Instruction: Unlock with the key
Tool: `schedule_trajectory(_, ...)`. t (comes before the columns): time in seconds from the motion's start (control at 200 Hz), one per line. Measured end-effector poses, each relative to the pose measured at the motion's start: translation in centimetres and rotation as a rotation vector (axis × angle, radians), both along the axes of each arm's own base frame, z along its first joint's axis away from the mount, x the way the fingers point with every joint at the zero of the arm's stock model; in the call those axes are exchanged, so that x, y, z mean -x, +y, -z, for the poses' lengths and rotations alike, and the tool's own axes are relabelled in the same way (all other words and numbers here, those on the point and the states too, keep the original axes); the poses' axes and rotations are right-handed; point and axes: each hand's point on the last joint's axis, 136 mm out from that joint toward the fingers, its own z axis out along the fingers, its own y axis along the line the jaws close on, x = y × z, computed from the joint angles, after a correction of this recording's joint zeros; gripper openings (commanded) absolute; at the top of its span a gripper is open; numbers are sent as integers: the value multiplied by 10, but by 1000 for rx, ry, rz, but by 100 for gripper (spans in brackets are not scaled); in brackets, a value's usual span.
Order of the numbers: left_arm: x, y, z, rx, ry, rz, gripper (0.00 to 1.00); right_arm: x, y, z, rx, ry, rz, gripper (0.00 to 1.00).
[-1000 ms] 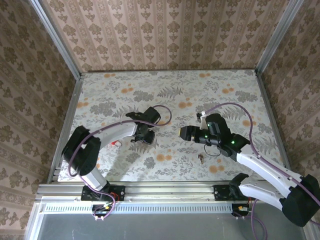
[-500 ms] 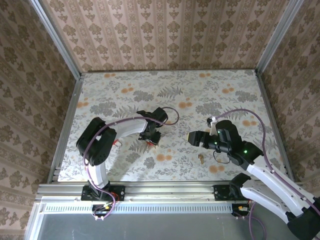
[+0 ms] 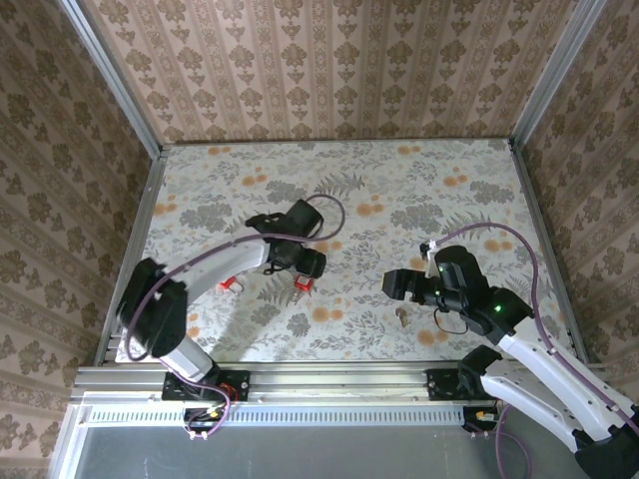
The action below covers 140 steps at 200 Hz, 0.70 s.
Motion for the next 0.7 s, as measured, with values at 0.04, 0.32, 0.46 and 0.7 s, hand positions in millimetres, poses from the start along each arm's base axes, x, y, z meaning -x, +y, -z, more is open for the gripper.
schedule_trajectory(0.04, 0, 6, -12, 25, -25, -14, 78, 2, -6, 4, 26, 11, 16, 91)
schedule_trajectory(0.32, 7, 63, -83, 259, -209, -162, 94, 14, -28, 36, 137, 103, 73, 87)
schedule_trajectory(0.46, 15, 72, -113, 370, -309, -165, 98, 23, -32, 71, 174, 207, 85, 78)
schedule_trajectory(0.7, 25, 84, -137, 451, -398, -170, 98, 34, -32, 125, 224, 360, 93, 65)
